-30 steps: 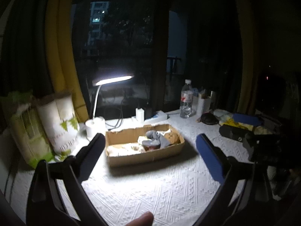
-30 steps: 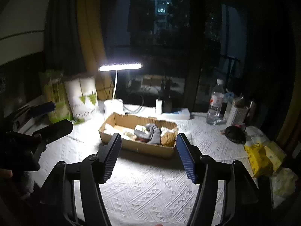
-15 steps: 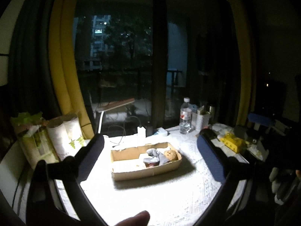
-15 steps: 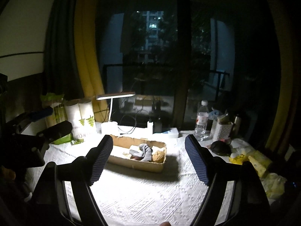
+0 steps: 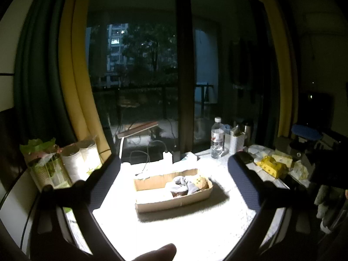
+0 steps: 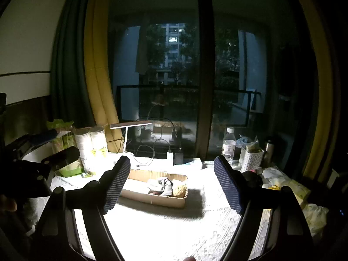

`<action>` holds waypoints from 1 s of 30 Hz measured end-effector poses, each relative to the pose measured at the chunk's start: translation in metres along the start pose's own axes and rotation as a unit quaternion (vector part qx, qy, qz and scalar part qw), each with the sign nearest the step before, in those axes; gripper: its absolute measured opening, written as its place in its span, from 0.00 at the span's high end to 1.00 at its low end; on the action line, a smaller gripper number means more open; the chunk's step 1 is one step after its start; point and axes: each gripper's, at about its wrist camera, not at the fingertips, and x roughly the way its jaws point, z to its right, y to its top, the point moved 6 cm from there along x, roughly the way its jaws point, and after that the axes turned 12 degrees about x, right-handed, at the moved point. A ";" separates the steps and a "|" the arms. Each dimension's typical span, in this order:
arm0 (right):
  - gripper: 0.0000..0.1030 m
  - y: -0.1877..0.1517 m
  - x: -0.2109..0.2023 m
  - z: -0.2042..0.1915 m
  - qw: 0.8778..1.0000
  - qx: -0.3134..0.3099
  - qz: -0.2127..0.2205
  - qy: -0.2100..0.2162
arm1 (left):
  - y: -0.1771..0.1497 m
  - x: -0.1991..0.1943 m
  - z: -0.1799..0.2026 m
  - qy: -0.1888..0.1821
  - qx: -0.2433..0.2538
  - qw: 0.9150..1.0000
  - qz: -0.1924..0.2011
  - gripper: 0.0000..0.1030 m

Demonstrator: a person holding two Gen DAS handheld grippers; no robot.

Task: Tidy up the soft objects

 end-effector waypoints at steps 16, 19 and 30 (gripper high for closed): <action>0.21 0.003 -0.001 -0.004 1.000 -0.006 0.004 0.000 | 0.001 -0.002 -0.003 0.000 -0.002 1.000 -0.002 0.03; 0.20 0.002 -0.001 -0.004 1.000 -0.007 0.004 0.002 | 0.003 -0.002 -0.002 0.001 0.002 1.000 0.002 0.03; 0.20 -0.001 0.001 -0.006 1.000 -0.006 -0.003 0.000 | 0.002 -0.001 -0.002 0.002 0.001 1.000 0.004 0.03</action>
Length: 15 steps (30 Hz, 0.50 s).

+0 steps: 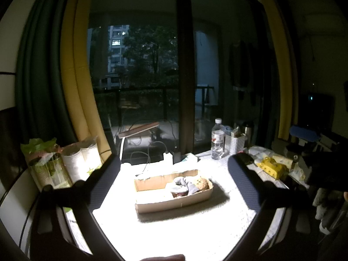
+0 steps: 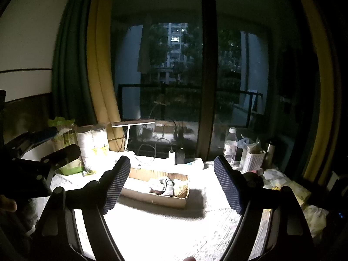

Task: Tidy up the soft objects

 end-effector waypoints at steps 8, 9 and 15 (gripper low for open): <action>0.20 -0.002 0.001 0.000 1.000 0.000 -0.003 0.000 | -0.001 0.000 0.001 0.000 0.000 1.000 0.000 0.03; 0.20 -0.002 0.001 0.000 1.000 0.000 -0.002 0.000 | -0.001 0.000 0.001 0.001 0.000 1.000 0.000 0.03; 0.20 -0.006 0.003 -0.001 1.000 0.002 -0.006 -0.002 | -0.001 0.000 0.001 0.000 -0.001 1.000 0.000 0.03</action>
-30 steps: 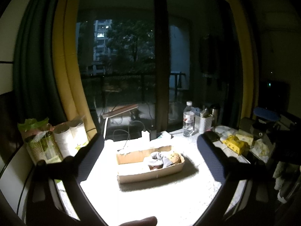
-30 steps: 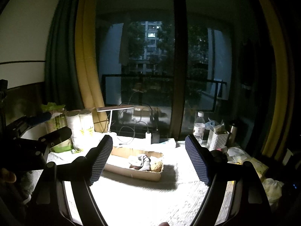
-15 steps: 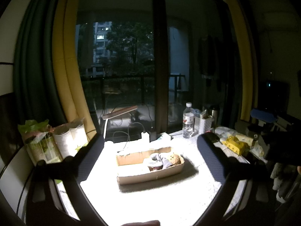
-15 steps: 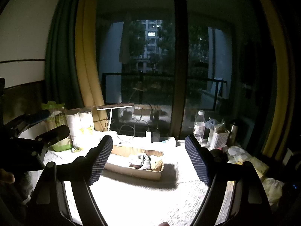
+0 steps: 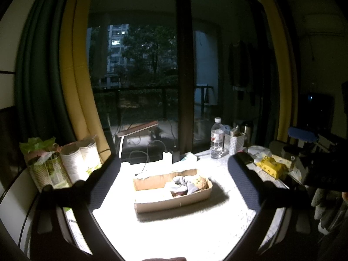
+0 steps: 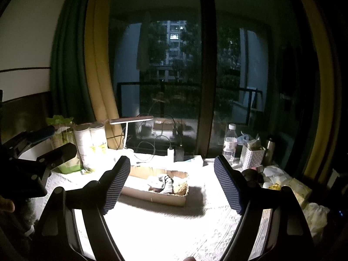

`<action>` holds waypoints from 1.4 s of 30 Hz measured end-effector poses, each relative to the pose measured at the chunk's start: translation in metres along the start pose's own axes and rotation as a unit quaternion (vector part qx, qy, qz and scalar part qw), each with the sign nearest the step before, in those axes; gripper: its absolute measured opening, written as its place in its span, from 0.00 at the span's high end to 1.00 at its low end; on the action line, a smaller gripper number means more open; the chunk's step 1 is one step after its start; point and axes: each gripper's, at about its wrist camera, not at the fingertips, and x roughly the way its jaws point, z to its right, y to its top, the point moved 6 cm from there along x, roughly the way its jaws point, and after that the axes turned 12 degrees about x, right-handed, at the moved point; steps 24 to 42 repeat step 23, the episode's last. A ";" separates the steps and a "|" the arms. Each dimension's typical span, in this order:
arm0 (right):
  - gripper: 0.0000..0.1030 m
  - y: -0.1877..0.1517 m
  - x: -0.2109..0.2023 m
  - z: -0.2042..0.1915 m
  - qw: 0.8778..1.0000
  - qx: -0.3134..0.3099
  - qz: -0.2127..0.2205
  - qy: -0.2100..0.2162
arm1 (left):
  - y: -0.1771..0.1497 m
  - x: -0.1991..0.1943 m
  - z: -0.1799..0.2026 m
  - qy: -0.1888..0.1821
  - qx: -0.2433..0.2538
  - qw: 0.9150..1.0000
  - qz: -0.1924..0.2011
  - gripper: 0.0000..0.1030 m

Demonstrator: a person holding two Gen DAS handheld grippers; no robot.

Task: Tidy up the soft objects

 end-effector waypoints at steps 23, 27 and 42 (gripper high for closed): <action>0.21 -0.007 0.007 0.001 1.000 0.001 -0.005 0.000 | -0.006 0.005 0.012 -0.005 -0.001 1.000 -0.001 0.03; 0.21 -0.007 0.007 0.001 1.000 0.001 -0.005 0.000 | -0.006 0.005 0.012 -0.005 -0.001 1.000 -0.001 0.03; 0.21 -0.007 0.007 0.001 1.000 0.001 -0.005 0.000 | -0.006 0.005 0.012 -0.005 -0.001 1.000 -0.001 0.03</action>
